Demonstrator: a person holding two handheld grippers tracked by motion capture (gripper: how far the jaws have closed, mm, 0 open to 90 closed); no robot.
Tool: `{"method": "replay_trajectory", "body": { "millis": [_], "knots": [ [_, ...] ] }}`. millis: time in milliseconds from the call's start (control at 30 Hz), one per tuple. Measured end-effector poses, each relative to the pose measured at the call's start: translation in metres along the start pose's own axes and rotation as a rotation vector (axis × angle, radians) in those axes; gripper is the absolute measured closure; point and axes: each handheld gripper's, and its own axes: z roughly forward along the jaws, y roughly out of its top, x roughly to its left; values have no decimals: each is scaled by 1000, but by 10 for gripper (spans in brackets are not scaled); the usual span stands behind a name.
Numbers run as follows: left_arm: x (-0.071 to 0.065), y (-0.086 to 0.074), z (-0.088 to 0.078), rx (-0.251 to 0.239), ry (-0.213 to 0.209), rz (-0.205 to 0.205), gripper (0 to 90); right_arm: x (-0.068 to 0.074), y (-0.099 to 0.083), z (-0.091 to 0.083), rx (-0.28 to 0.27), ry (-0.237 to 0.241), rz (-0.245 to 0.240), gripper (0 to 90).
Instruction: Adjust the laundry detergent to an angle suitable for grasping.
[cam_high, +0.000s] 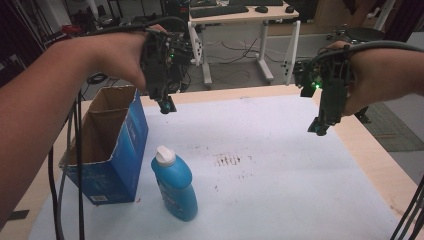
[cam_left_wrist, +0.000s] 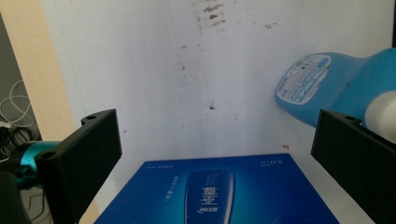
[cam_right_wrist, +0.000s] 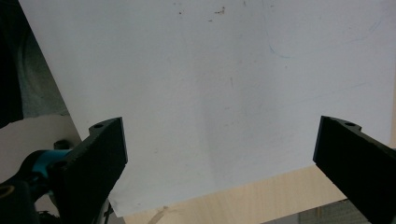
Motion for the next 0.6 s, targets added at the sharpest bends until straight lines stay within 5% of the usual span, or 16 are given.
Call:
{"method": "replay_trajectory", "body": {
  "millis": [600],
  "knots": [
    [-38, -8, -18, -9, -26, 176, 17, 1, 0, 12, 10, 15, 21, 19]
  ]
}}
